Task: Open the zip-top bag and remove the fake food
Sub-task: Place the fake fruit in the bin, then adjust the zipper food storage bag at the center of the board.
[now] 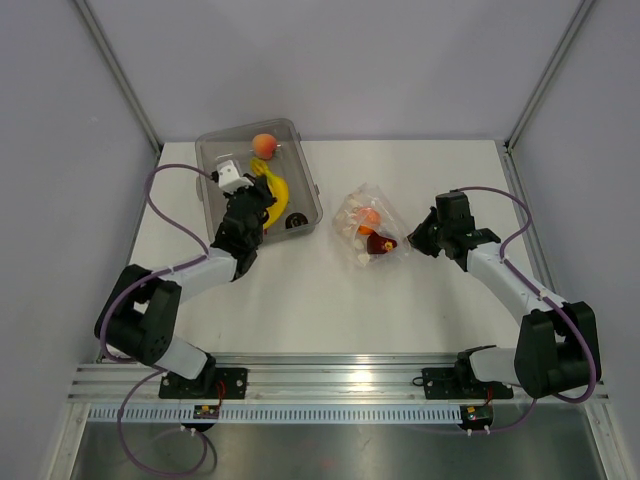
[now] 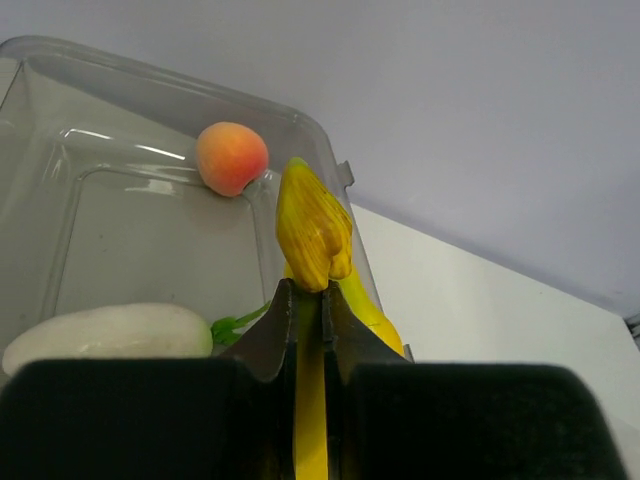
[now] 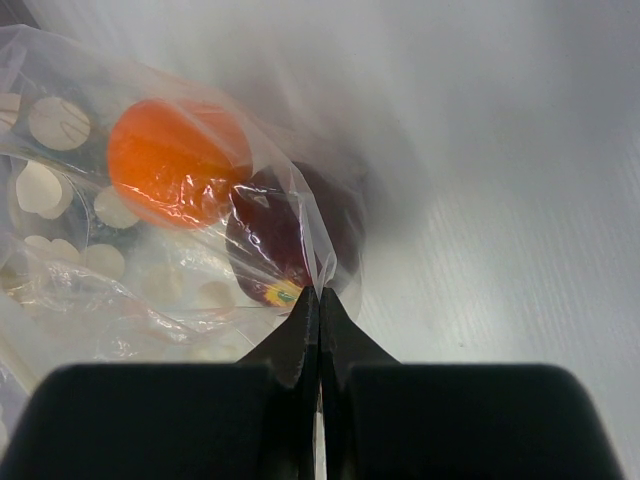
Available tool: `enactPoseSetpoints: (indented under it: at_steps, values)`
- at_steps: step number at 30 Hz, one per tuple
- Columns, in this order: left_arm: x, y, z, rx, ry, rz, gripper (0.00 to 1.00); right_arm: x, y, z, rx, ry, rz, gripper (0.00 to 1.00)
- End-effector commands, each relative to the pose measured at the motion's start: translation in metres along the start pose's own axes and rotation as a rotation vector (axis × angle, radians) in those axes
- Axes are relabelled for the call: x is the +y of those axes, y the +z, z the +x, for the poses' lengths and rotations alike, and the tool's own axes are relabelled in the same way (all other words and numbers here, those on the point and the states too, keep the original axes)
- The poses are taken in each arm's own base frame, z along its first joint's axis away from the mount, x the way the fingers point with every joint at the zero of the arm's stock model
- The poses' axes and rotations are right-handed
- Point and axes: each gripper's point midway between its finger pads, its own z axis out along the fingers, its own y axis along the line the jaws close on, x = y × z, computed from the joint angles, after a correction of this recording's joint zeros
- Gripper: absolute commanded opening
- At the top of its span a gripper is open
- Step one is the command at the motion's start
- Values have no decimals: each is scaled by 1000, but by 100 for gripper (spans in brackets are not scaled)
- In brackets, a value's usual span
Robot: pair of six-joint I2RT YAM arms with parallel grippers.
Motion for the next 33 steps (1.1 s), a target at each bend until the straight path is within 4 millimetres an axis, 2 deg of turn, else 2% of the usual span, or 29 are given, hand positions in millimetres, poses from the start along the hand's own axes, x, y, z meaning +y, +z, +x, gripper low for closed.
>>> enactPoseSetpoints:
  at_steps: [1, 4, 6, 10, 11, 12, 15, 18, 21, 25, 28, 29, 30, 33]
  values:
    - [-2, 13, -28, -100, -34, -41, 11, 17, -9, -15, -50, -6, -60, 0]
    - [2, 15, -25, -92, -50, -49, 21, 17, -9, -15, -50, -7, -60, 0]
    - [3, 16, -25, -90, -54, -46, 32, 17, -9, -16, -52, -6, -61, 0]
    - [-2, 16, -25, -79, -66, -26, 43, 17, -11, -16, -55, -11, -58, 0]
    - [-3, 15, -24, -76, -71, -22, 49, 17, -11, -17, -57, -10, -56, 0]
    - [-3, 15, -23, -67, -74, -21, 70, 16, -11, -18, -63, -12, -53, 0]
    - [-10, 13, -23, -36, -84, 1, 87, 14, -15, -22, -85, -17, -36, 0]
    - [-22, 8, -30, -22, -109, 50, 95, 10, -24, -33, -143, -23, -3, 0]
    - [-36, -2, -36, 3, -139, 91, 99, 5, -40, -43, -207, -27, 25, 0]
    - [-56, -23, -45, 13, -156, 147, 99, -3, -58, -57, -294, -17, 69, 0]
    - [-87, -48, -34, 65, -145, 221, 99, -2, -65, -59, -329, -6, 51, 0]
    - [-89, -55, -26, 82, -136, 226, 99, -2, -64, -58, -327, -8, 49, 0]
    - [-93, -62, -27, 74, -133, 233, 99, 0, -65, -58, -332, -12, 45, 0]
    - [-113, -87, -7, 134, -143, 317, 99, 4, -61, -53, -319, -30, 46, 0]
